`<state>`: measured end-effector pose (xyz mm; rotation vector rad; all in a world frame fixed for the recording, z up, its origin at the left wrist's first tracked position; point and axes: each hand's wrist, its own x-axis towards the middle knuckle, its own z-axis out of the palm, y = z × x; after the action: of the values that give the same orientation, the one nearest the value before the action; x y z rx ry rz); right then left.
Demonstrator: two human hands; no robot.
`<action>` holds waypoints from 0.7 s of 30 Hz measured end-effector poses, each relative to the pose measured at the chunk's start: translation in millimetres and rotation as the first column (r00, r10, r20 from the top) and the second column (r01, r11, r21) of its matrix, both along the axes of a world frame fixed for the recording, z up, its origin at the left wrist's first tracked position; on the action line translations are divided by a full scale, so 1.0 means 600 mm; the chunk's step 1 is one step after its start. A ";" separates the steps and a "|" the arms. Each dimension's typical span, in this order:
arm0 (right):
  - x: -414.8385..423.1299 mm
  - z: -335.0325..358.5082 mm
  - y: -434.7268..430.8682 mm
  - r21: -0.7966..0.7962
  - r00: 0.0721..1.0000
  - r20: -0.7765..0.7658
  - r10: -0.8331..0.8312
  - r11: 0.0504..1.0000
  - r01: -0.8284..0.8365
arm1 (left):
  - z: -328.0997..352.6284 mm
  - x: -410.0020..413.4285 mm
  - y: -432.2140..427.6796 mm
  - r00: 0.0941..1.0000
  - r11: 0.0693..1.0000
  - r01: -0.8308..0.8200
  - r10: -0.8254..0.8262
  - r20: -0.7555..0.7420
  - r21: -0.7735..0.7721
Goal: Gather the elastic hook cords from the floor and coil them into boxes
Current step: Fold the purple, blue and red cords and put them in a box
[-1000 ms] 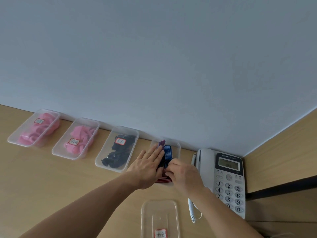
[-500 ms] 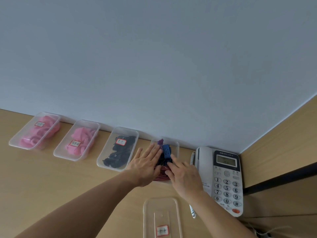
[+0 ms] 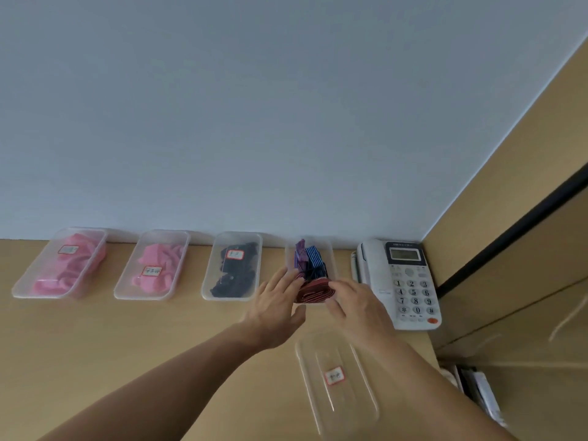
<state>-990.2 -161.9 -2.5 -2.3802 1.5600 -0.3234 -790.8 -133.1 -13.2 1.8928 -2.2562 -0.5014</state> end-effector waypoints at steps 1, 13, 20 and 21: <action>0.002 -0.003 0.021 0.022 1.000 -0.007 -0.026 0.999 0.026 | -0.003 0.005 0.013 1.000 1.000 0.023 -0.023 0.001 0.010; -0.006 -0.071 0.189 0.267 0.881 -0.293 -0.371 0.853 0.448 | -0.035 0.020 0.122 0.984 0.972 0.175 -0.177 -0.004 0.153; 0.018 -0.080 0.194 0.241 0.816 -0.317 -0.483 0.791 0.562 | -0.047 0.029 0.136 0.991 0.962 0.134 -0.131 -0.027 0.239; 0.019 -0.078 0.193 0.263 0.807 -0.318 -0.497 0.772 0.579 | -0.048 0.031 0.136 0.991 0.960 0.130 -0.128 -0.025 0.248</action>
<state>-978.7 -46.3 -49.5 -1.7014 2.1954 0.1303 -772.1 -51.3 -42.0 1.8511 -2.4203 -0.8476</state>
